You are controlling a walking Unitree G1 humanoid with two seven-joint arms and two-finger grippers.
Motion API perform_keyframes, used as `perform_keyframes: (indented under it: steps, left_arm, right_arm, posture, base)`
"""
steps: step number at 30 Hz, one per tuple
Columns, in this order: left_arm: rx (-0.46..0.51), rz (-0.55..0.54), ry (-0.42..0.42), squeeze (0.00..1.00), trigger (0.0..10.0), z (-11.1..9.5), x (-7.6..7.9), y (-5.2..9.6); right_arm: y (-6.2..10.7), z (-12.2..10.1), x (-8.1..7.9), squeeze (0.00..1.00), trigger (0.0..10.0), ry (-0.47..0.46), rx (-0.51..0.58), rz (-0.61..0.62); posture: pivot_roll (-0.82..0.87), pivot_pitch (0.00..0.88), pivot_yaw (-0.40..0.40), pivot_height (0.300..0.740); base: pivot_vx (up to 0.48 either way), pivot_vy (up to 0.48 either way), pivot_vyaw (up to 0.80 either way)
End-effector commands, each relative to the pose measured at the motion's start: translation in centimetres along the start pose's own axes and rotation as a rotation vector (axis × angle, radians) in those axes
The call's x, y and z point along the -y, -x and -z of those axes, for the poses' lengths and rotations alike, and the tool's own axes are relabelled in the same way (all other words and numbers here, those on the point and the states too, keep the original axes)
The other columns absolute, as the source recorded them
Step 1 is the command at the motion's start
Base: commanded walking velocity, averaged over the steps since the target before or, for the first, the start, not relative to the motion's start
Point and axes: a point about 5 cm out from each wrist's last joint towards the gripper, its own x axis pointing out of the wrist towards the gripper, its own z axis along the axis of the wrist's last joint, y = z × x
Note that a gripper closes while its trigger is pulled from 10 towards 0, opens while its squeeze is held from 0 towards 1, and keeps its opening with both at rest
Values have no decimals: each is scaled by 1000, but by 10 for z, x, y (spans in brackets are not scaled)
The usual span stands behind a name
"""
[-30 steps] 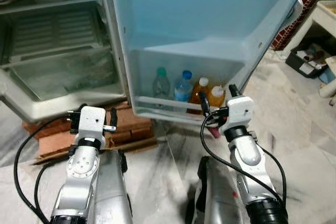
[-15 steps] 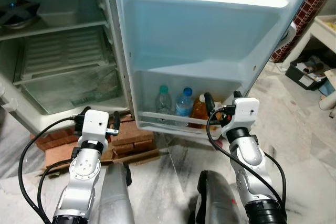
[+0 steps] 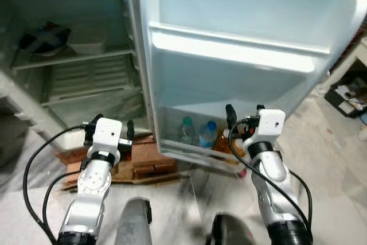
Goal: Restocking fridge
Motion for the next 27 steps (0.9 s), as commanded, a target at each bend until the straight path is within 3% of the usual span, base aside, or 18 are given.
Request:
perform_keyframes:
  steps: [1,18,21,22,27]
  left_arm:
    - [-9,11,-6,0,10000,3,2,2]
    - [-15,16,-35,0,10000,3,9,-1]
    - [-21,20,-33,0,10000,3,11,-1]
    - [-22,23,-27,0,10000,3,12,-2]
    - [-18,32,-33,0,10000,2,14,-3]
  right_arm:
    - [1,-3,3,0,10000,-8,5,11]
    - [2,4,3,0,10000,-8,-36,-1]
    - [3,6,-1,0,10000,-30,-53,-42]
    - [4,8,-7,0,10000,-75,-68,-100]
    - [4,9,-19,0,10000,-79,-84,-226]
  posture:
    - [109,40,-25,740]
    - [104,39,-27,740]
    - [102,40,-27,740]
    - [100,40,-26,740]
    - [97,40,-27,740]
  base:
    - [0,0,0]
    - [0,0,0]
    - [0,-178,0]
    - [0,-270,0]
    - [-262,-269,0]
